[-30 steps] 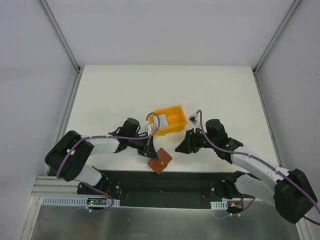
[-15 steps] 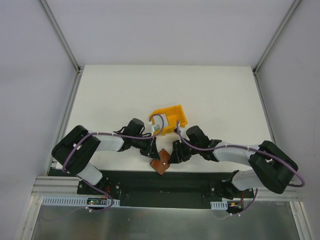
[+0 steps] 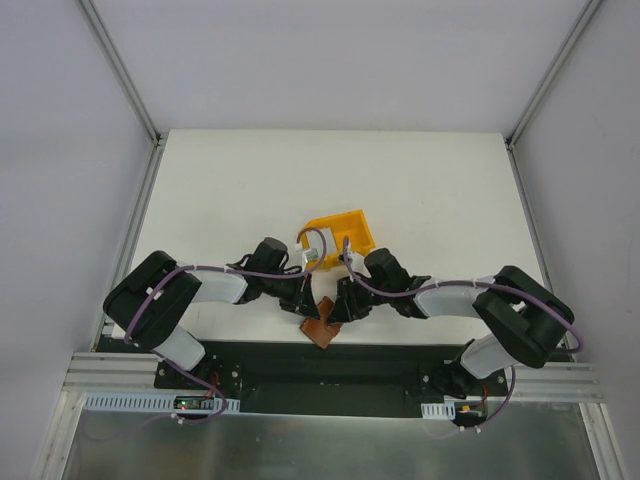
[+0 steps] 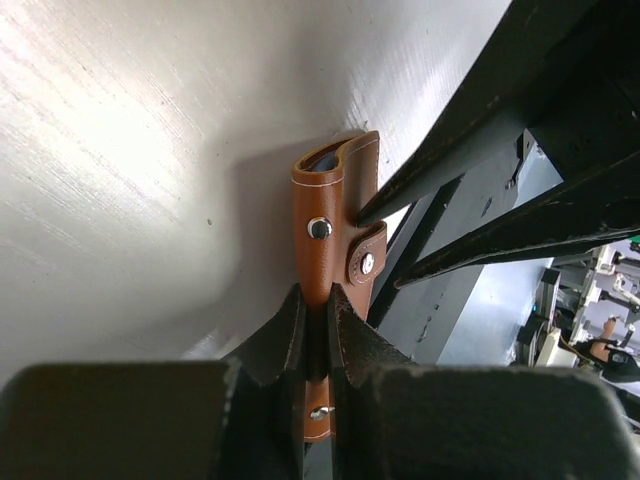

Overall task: Put the credit cards into the card holder
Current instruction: Open the card holder at the center of the board.

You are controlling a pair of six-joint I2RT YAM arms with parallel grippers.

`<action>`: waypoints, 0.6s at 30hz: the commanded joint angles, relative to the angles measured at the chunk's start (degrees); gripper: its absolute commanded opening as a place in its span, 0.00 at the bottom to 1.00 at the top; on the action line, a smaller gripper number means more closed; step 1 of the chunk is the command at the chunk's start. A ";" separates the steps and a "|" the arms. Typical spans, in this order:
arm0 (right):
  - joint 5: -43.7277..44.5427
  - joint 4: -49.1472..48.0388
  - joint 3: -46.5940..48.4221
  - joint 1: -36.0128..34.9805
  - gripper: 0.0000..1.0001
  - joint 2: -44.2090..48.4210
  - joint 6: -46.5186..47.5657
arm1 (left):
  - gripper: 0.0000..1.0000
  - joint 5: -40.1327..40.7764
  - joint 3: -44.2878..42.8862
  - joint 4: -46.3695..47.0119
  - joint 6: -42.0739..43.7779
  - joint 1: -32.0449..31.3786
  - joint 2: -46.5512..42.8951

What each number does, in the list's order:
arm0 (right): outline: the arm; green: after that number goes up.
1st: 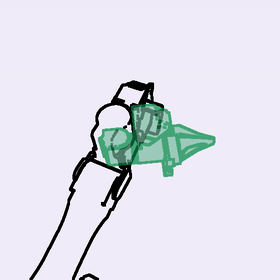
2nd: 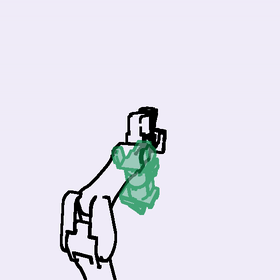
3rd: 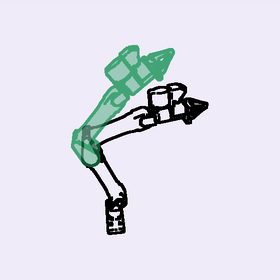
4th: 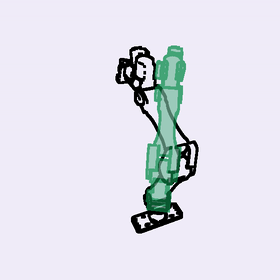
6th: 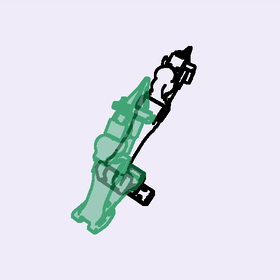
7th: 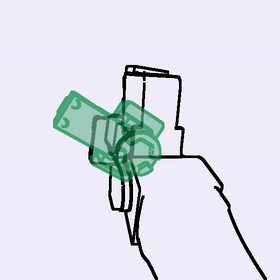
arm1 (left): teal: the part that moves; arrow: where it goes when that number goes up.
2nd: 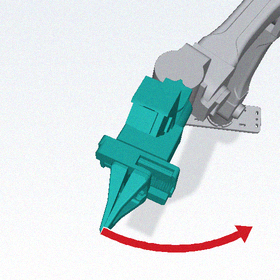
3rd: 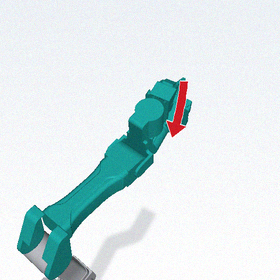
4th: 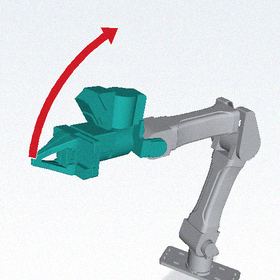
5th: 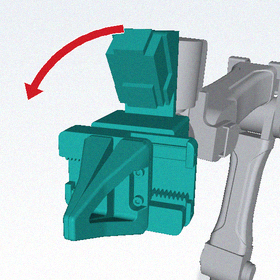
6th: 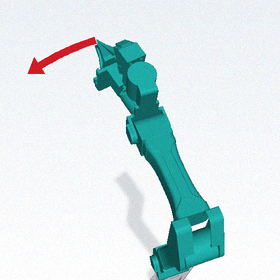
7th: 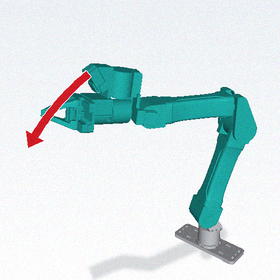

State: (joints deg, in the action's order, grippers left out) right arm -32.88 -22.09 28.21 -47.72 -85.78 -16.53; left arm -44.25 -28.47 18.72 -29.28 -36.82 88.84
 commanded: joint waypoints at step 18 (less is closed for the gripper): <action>-1.65 2.57 -0.88 -3.34 0.18 0.88 1.86 | 0.00 6.54 0.78 3.78 -1.84 -0.27 -0.68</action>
State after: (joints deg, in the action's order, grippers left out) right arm -31.38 -23.11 27.53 -49.65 -85.84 -16.14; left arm -42.92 -27.59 20.23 -31.94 -36.82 88.84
